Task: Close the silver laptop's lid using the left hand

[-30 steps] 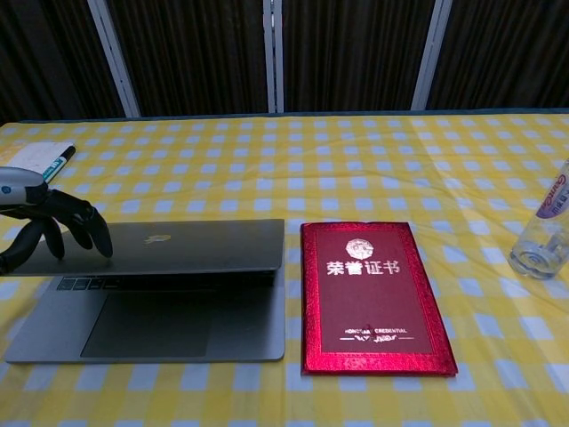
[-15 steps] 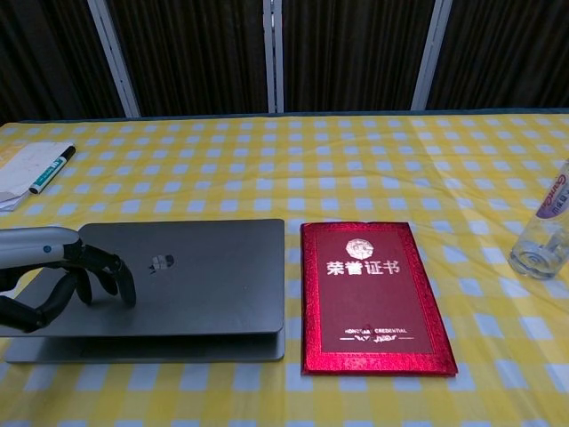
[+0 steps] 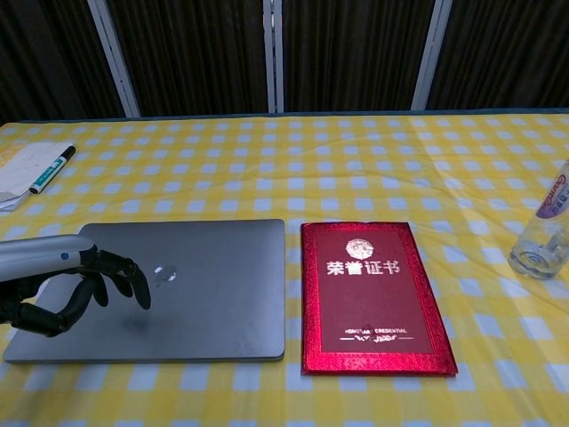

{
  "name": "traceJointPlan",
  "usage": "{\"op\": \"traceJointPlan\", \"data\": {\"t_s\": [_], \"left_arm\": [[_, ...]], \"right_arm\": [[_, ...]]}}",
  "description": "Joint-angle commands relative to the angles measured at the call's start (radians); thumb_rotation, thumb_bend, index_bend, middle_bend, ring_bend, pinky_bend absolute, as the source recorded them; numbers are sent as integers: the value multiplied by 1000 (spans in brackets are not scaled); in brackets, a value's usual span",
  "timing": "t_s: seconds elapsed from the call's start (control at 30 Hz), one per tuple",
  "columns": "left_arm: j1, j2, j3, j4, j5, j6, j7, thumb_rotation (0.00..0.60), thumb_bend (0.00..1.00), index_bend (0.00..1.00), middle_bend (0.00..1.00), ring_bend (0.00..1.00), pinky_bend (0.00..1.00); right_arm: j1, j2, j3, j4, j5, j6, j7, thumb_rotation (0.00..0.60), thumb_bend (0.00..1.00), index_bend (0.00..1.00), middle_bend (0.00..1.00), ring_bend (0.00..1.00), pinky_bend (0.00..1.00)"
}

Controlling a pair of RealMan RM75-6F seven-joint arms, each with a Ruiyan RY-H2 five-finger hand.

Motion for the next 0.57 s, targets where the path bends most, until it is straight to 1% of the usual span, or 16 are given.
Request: {"op": "traceJointPlan", "data": {"t_s": [0.03,0.07,0.1,0.13,0.17,0.2,0.23,0.27,0.3,0.33,0.37,0.47,0.57], "left_arm": [[21,27,-12,-28,56,64,-35,600,1000,303,208,190,224],[30,37,-16,-37,79,94,-46,600,1000,275,172,150,167],[49,53,-19,-48,118,148,-57,600,1000,226,113,90,96],[71,66,-21,-50,155,208,-55,600,989,177,73,53,56],[111,84,-35,-41,180,311,-15,600,898,99,27,15,14],[159,88,-37,-43,186,406,51,600,706,38,2,0,0],[192,82,-38,-49,181,464,102,600,539,11,0,0,0],[219,77,-40,-55,173,510,143,600,286,0,0,0,0],[249,70,-41,-60,166,561,183,600,116,0,0,0,0],[273,66,-43,-57,164,602,208,600,54,0,0,0,0],[309,57,-41,-44,168,665,249,600,12,0,0,0,0],[357,32,-33,-21,185,739,310,600,0,0,0,0,0],[384,19,-27,-3,200,772,324,600,0,0,0,0,0]], "right_arm": [[0,0,0,0,0,1,1,600,0,0,0,0,0],[-1,1,0,-1,-1,2,2,600,0,0,0,0,0],[-1,1,0,-1,-2,3,3,600,0,0,0,0,0],[-1,1,0,-1,-3,3,3,600,0,0,0,0,0],[-1,2,0,-1,-4,4,3,600,0,0,0,0,0],[-2,2,0,-1,-5,5,3,600,0,0,0,0,0],[-2,3,-1,-1,-6,6,3,600,0,0,0,0,0],[-2,3,-1,-1,-7,6,4,600,0,0,0,0,0],[-2,4,-1,-1,-8,5,4,600,0,0,0,0,0],[-2,4,-2,-1,-9,5,5,600,0,0,0,0,0],[-2,5,-2,-1,-11,6,5,600,0,0,0,0,0],[-2,4,-3,-1,-14,6,3,600,0,0,0,0,0],[-2,3,-3,-2,-15,6,1,600,0,0,0,0,0]]}}
